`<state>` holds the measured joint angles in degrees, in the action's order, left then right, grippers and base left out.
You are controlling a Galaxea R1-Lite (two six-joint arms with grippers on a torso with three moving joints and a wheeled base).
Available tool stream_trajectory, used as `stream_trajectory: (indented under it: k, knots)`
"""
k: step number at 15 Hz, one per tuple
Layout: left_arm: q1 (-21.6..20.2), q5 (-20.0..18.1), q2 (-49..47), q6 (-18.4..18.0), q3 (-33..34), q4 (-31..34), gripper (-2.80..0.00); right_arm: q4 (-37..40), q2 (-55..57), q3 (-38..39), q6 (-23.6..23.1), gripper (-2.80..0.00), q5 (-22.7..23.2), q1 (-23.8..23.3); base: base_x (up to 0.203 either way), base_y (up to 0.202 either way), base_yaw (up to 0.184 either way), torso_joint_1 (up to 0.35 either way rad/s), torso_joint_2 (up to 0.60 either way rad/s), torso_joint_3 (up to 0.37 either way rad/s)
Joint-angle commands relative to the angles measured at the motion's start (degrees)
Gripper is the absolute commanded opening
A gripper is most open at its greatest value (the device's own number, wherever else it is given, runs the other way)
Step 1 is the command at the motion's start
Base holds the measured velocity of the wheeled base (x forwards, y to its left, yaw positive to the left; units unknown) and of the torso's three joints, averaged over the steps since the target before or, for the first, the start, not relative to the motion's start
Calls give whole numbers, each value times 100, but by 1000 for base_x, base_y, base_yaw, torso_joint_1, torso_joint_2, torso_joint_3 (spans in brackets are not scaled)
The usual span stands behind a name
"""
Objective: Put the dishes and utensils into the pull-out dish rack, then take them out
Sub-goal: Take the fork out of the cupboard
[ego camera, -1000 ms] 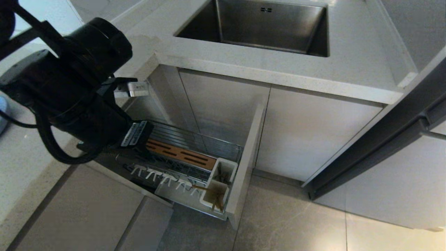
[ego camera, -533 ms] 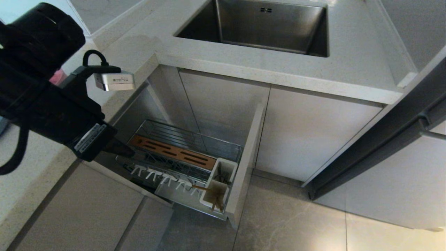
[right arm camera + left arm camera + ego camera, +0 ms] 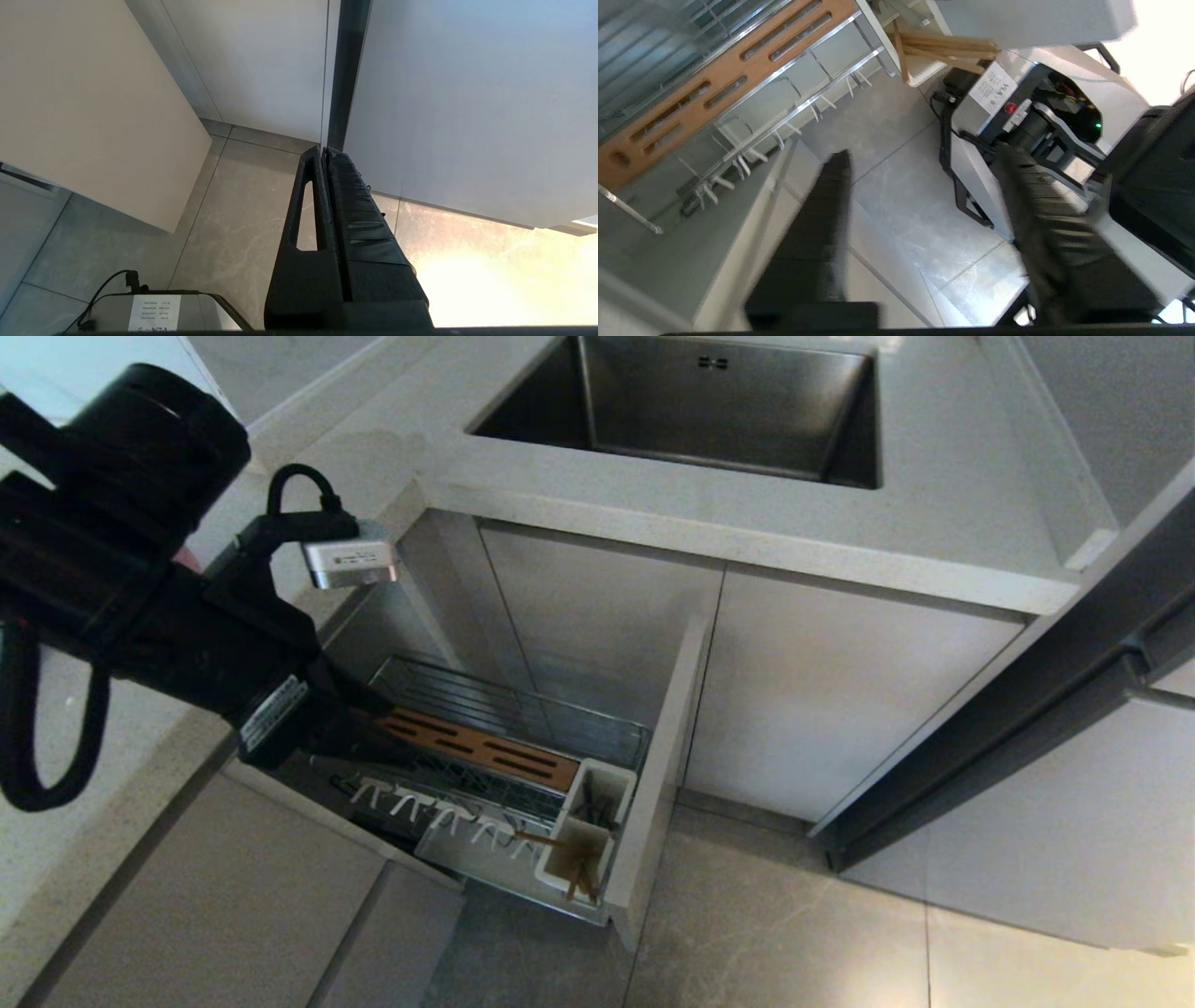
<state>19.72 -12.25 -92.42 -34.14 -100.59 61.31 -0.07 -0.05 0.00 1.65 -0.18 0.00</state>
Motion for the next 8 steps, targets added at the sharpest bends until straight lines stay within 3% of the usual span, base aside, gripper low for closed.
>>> stream_trajectory:
  k: [1, 5, 8]
  knots:
    - [5, -5, -310, 17, 76, -50, 0, -1, -4, 0, 2, -280, 1, 0, 0, 0, 0, 0, 0, 0]
    - [140, -14, -639, 236, 235, -345, 0, -1, -4, 0, 2, -280, 1, 0, 0, 0, 0, 0, 0, 0]
    - [509, -8, -1112, 753, 200, -707, 0, -1, -4, 0, 2, -280, 1, 0, 0, 0, 0, 0, 0, 0]
